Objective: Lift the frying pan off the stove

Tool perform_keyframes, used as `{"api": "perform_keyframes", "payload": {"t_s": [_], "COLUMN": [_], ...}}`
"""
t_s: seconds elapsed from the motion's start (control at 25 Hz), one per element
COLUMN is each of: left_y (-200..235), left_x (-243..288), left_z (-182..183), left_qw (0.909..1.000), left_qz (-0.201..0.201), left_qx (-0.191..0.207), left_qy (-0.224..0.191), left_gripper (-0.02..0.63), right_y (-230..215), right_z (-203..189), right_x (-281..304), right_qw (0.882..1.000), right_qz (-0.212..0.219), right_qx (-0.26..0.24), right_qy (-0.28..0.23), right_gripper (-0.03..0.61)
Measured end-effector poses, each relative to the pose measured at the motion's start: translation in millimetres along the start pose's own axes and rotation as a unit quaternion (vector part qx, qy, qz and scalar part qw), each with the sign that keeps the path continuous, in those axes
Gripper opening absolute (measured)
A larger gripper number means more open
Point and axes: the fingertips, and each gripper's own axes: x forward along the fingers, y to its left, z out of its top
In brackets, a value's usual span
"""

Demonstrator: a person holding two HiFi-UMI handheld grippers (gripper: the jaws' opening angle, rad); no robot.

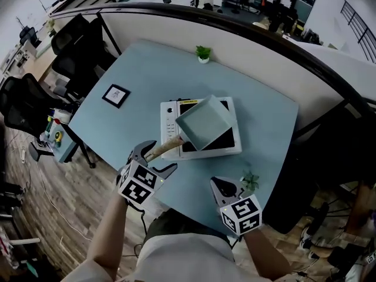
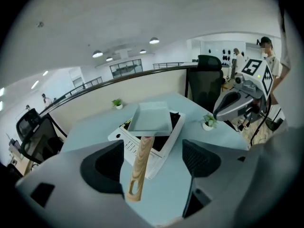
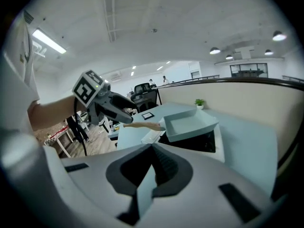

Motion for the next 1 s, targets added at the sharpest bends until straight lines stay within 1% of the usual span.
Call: {"api": "perform_keyframes", "payload": {"t_s": [0.04, 0.12, 0.2, 0.24, 0.32, 0.44, 0.56, 0.68, 0.88, 0.92, 0.96, 1.0], "left_y": [3.0, 6.3, 5.4, 4.1, 1.8, 1.1, -1.1, -1.8, 1.9, 2.7, 4.5, 7.6], "left_x": [8.5, 26.6, 45.0, 53.4, 68.2, 86.2, 100.5, 113.8, 128.4, 130.4, 132.1, 133.6], "left_z": [-1.5, -8.4, -15.1, -16.7, -19.1, -24.3, -26.4, -32.9, -48.8, -51.5, -53.8, -55.2], "left_qw": [0.9999, 0.9973, 0.9912, 0.9883, 0.9826, 0.9745, 0.9694, 0.9648, 0.9603, 0.9595, 0.9592, 0.9597], "left_qz": [-0.002, -0.007, -0.027, -0.04, -0.064, -0.088, -0.112, -0.122, -0.131, -0.132, -0.13, -0.124], "left_qx": [0.005, 0.042, 0.081, 0.091, 0.103, 0.113, 0.12, 0.135, 0.123, 0.12, 0.116, 0.113], "left_qy": [0.014, 0.059, 0.101, 0.116, 0.14, 0.173, 0.182, 0.19, 0.214, 0.218, 0.222, 0.225], "left_gripper": [0.382, 0.383, 0.382, 0.382, 0.382, 0.382, 0.382, 0.382, 0.379, 0.37, 0.347, 0.294], "right_y": [-2.3, -7.2, -11.6, -13.7, -18.4, -24.9, -26.5, -24.5, -18.8, -18.4, -18.3, -18.7], "right_z": [-1.5, -3.7, -5.9, -7.6, -12.7, -20.3, -26.2, -32.2, -41.7, -43.8, -45.8, -47.8], "right_x": [3.3, 10.1, 15.8, 17.9, 21.7, 27.7, 33.3, 39.5, 52.5, 54.7, 56.7, 58.4], "right_qw": [1.0, 1.0, 1.0, 1.0, 1.0, 0.999, 0.998, 0.997, 0.995, 0.995, 0.994, 0.994], "right_qz": [-0.001, -0.001, -0.001, -0.002, -0.007, -0.014, -0.019, -0.024, -0.024, -0.025, -0.026, -0.029], "right_qx": [-0.004, -0.004, 0.003, 0.009, 0.019, 0.031, 0.043, 0.058, 0.081, 0.085, 0.089, 0.092], "right_qy": [0.003, 0.007, 0.009, 0.011, 0.016, 0.025, 0.033, 0.04, 0.046, 0.047, 0.048, 0.05], "right_gripper": [0.003, 0.003, 0.003, 0.003, 0.003, 0.003, 0.003, 0.003, 0.003, 0.003, 0.003, 0.003]}}
